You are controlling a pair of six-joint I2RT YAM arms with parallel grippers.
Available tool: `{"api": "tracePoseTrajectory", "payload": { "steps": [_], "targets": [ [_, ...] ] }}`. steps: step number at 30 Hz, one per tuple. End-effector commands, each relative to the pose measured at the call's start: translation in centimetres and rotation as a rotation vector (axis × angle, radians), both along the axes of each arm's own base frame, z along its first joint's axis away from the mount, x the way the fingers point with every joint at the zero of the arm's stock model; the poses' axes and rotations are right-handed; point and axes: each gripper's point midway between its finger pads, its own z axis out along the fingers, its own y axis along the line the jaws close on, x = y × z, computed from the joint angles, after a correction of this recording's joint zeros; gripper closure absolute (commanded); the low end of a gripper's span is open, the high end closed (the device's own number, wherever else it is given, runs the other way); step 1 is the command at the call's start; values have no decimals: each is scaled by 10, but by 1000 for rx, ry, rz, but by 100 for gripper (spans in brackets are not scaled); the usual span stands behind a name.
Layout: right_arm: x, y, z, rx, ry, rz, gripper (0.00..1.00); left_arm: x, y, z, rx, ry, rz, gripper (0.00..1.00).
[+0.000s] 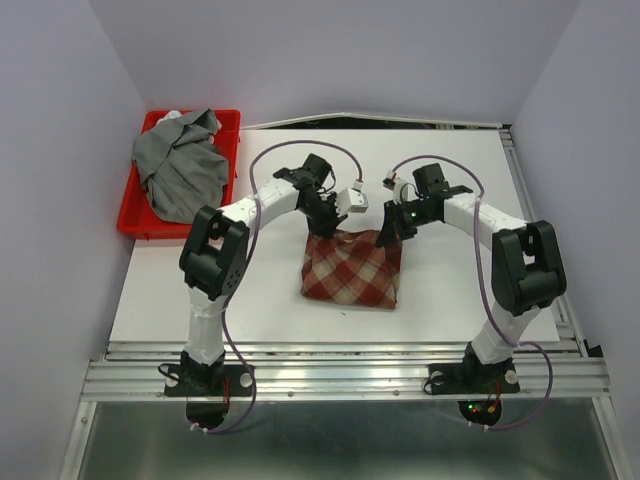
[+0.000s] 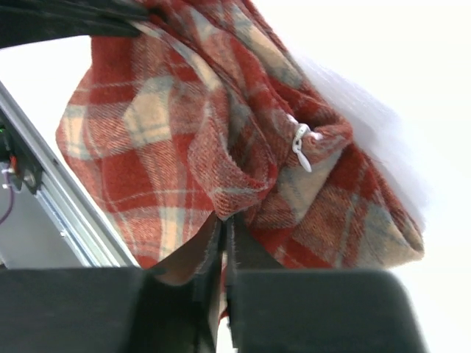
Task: Fold and stack the skirts
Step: Fold the skirt
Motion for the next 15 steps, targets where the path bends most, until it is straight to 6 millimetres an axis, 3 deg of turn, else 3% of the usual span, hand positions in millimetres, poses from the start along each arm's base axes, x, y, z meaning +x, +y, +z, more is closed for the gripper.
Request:
{"api": "tracePoseTrajectory", "payload": {
  "steps": [1,6,15],
  "targets": [
    [15,1,13,-15,-92,-17,99,11,5,31,-60,-30,13,100],
    [14,-7,21,-37,-159,-63,99,29,14,52,-129,-85,70,100],
    [19,-24,-11,-144,-173,-112,98,47,16,35,-179,-70,162,100]
  ]
}}
